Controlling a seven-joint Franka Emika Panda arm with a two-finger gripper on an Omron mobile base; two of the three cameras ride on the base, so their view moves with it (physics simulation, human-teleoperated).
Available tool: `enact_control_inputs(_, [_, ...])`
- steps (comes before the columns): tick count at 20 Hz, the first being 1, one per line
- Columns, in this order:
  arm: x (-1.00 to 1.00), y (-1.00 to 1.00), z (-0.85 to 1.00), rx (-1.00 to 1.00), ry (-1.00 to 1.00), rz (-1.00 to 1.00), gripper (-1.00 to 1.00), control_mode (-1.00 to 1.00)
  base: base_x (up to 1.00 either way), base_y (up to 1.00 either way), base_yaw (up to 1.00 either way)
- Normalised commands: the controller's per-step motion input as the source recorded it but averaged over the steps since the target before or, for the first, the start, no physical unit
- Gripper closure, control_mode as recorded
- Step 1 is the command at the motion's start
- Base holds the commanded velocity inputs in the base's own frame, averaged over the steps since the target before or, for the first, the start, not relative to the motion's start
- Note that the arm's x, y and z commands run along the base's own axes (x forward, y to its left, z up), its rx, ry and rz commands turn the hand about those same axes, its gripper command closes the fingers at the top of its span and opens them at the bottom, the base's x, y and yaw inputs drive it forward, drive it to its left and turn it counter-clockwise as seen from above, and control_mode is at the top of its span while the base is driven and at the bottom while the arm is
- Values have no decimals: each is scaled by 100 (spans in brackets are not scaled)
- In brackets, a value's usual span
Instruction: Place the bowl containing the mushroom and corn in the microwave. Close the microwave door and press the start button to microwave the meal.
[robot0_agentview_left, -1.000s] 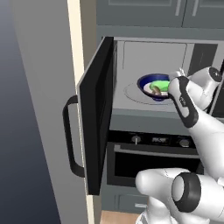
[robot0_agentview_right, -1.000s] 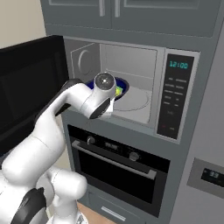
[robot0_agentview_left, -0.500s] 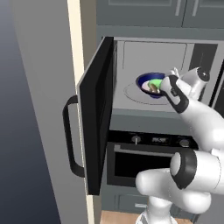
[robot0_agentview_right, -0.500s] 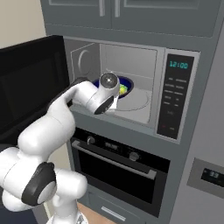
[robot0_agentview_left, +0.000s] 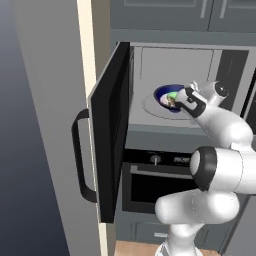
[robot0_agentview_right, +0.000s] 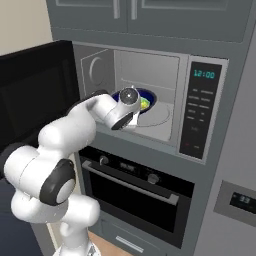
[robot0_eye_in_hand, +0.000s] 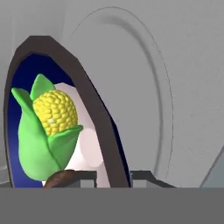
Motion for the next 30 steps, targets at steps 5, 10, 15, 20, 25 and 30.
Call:
enact_control_inputs(5, [42,-13,-6,0,0,-4,-100,-100,0,0,0])
enact_control_inputs(10, [-10,-13,7,0,-5,0,-100,-100,0,0,0])
enact_control_inputs(15, [-77,8,13,-7,-7,7,-100,-100,0,0,0])
enact_control_inputs(20, [-99,48,27,-34,8,17,-100,-100,0,0,0])
enact_control_inputs(25, [-100,60,62,-49,1,27,-100,-100,0,0,0])
enact_control_inputs(30, [-100,55,63,-59,4,33,-100,-100,0,0,0])
